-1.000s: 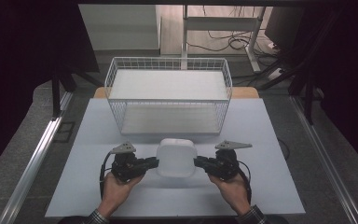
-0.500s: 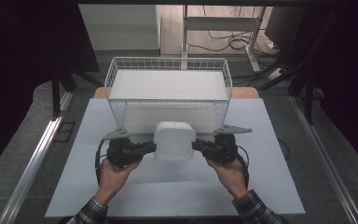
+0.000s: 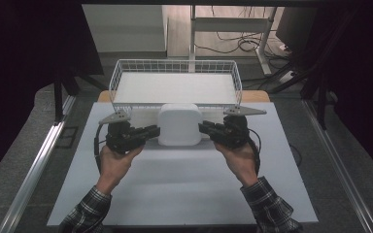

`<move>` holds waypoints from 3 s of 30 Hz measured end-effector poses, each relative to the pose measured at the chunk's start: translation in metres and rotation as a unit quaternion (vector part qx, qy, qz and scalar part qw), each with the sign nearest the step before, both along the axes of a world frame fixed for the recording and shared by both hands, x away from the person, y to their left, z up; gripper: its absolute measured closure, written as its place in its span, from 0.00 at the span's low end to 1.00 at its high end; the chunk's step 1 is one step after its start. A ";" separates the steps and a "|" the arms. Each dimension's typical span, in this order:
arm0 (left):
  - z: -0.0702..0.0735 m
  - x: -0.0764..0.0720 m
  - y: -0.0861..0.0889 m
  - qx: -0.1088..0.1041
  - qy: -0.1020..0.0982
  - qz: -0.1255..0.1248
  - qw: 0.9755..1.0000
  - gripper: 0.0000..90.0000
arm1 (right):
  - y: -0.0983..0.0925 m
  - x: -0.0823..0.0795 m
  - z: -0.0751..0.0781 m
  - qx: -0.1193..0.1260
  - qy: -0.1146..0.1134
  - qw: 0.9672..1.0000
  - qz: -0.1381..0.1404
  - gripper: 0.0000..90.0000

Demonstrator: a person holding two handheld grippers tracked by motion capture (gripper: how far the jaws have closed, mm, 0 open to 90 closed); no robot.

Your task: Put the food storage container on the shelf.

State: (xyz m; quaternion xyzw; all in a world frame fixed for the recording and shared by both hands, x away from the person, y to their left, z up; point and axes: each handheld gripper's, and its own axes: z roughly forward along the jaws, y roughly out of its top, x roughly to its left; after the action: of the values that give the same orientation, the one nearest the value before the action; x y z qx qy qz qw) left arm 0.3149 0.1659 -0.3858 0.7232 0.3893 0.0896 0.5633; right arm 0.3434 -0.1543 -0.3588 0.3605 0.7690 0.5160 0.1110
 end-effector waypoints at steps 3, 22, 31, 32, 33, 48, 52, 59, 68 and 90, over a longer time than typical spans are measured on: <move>0.014 0.007 0.003 -0.005 -0.006 0.002 1.000 0.90 | 0.003 0.007 0.016 0.003 -0.012 1.000 0.001 0.86; 0.057 0.062 0.012 0.002 -0.014 0.013 1.000 0.90 | 0.018 0.057 0.062 0.015 -0.037 0.999 -0.017 0.86; 0.056 0.076 0.011 0.011 -0.002 0.031 0.999 0.88 | 0.021 0.075 0.061 0.018 -0.022 0.999 -0.022 0.85; 0.056 0.076 0.011 0.011 -0.002 0.031 0.999 0.87 | 0.021 0.075 0.061 0.018 -0.022 0.999 -0.022 0.85; 0.056 0.077 0.010 0.014 -0.003 0.035 0.999 0.87 | 0.023 0.077 0.060 0.015 -0.022 0.999 -0.022 0.85; 0.065 0.093 0.002 0.023 -0.021 0.050 0.998 0.67 | 0.035 0.095 0.058 0.002 -0.030 0.999 -0.043 0.71; 0.062 0.098 -0.003 0.038 -0.021 0.058 0.997 0.61 | 0.038 0.098 0.055 -0.009 -0.032 0.999 -0.043 0.67; 0.055 0.104 -0.008 0.044 -0.015 0.062 0.997 0.57 | 0.036 0.104 0.052 -0.003 -0.029 0.999 -0.041 0.62; 0.059 0.112 -0.009 0.052 -0.016 0.083 0.995 0.44 | 0.039 0.112 0.052 -0.021 -0.043 0.997 -0.063 0.52; 0.068 0.114 -0.004 0.046 -0.034 0.075 0.996 0.22 | 0.035 0.120 0.054 -0.001 -0.050 0.997 -0.052 0.27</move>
State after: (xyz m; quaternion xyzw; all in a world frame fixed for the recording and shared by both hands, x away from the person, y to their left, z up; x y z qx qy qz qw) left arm 0.4290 0.1618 -0.3182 0.7138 0.4187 0.1735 0.5339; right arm 0.4636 -0.1195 -0.3045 0.3738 0.7430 0.5265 0.1763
